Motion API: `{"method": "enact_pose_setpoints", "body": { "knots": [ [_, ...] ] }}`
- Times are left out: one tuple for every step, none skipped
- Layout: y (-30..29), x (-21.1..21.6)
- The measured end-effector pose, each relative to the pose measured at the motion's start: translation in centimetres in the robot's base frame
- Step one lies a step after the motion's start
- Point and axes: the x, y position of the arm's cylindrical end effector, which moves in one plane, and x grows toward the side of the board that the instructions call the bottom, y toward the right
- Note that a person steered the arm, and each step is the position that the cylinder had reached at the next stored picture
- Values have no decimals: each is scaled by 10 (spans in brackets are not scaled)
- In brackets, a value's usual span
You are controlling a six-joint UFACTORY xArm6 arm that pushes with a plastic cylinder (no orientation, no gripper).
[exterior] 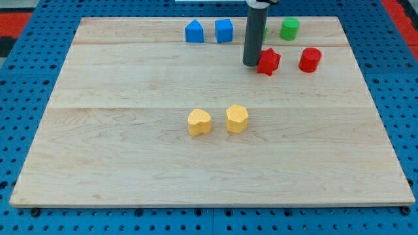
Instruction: Move the yellow hexagon towards green star
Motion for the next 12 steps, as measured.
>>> {"method": "enact_pose_setpoints", "body": {
  "knots": [
    [5, 0],
    [8, 0],
    [12, 0],
    [12, 0],
    [-17, 22],
    [-6, 57],
    [24, 109],
    [16, 160],
    [-28, 190],
    [-46, 188],
    [-45, 155],
    [-45, 129]
  ]
}}
